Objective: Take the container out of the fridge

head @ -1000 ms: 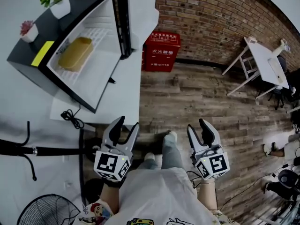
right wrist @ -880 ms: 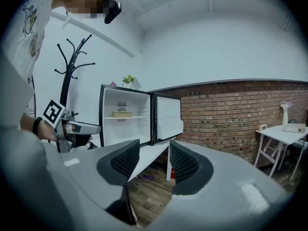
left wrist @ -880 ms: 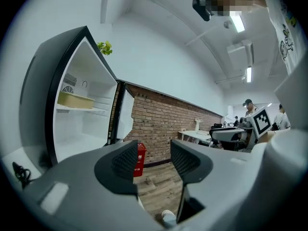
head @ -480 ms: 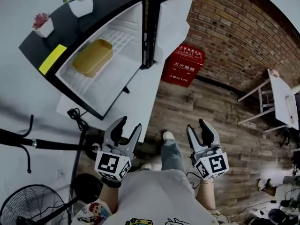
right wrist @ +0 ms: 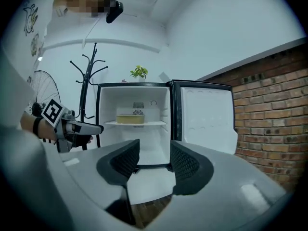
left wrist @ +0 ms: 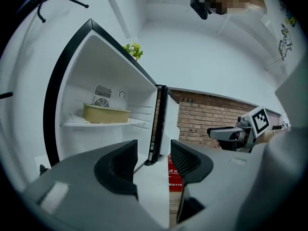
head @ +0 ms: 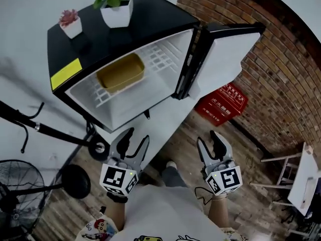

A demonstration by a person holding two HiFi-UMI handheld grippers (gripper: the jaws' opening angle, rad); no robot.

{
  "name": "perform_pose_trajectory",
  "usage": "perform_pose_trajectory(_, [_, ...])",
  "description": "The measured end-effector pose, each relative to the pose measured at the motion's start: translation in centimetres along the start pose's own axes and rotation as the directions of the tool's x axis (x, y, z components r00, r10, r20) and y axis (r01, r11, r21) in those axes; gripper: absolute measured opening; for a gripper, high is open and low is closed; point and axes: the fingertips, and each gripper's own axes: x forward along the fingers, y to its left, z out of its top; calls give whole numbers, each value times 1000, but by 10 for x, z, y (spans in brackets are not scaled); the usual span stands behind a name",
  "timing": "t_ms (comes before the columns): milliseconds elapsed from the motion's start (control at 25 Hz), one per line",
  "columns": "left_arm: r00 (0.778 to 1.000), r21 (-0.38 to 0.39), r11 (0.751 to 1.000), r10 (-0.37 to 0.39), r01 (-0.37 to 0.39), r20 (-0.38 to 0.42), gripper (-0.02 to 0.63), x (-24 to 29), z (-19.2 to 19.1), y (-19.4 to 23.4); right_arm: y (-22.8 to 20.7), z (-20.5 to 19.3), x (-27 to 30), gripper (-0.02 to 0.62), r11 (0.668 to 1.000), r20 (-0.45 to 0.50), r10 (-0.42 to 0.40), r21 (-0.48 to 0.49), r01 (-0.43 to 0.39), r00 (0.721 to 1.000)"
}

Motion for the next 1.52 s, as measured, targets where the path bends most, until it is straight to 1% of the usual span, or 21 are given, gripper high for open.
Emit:
perform_pose_trajectory(120, [993,-15,993,120,-120,19,210,10,9,4,-18,10,30,192,992,2,123,-39,-123,992])
perform_pose_trajectory(280, [972,-27,972,233,-232,45,210,18,11,8,-29,17,61,192,967,4,245,-73,-244,970])
perform_pose_trajectory(480, [936,-36,938,348,-346,57,212,15,14,11,-26,21,90,192,920,2,381,-102,-379,924])
perform_pose_trajectory(720, [887,-50,889,457,-455,65,213,-5,17,15,-3,24,112,192,861,5,499,-119,-495,867])
perform_pose_trajectory(840, [868,-56,871,491,-488,72,213,-17,17,18,14,25,118,192,834,4,541,-126,-537,841])
perform_pose_trajectory(1000, [857,-57,860,509,-506,80,213,-33,18,22,35,30,121,192,814,10,572,-135,-565,820])
perform_pose_trajectory(1120, [856,-60,859,511,-508,81,213,-44,20,25,48,32,124,192,810,13,576,-140,-569,817])
perform_pose_trajectory(1280, [859,-61,862,506,-503,80,213,-55,20,27,60,33,124,192,815,10,570,-132,-564,822])
perform_pose_trajectory(1520, [854,-66,858,514,-510,85,213,-64,18,32,70,38,124,192,803,11,586,-146,-578,810])
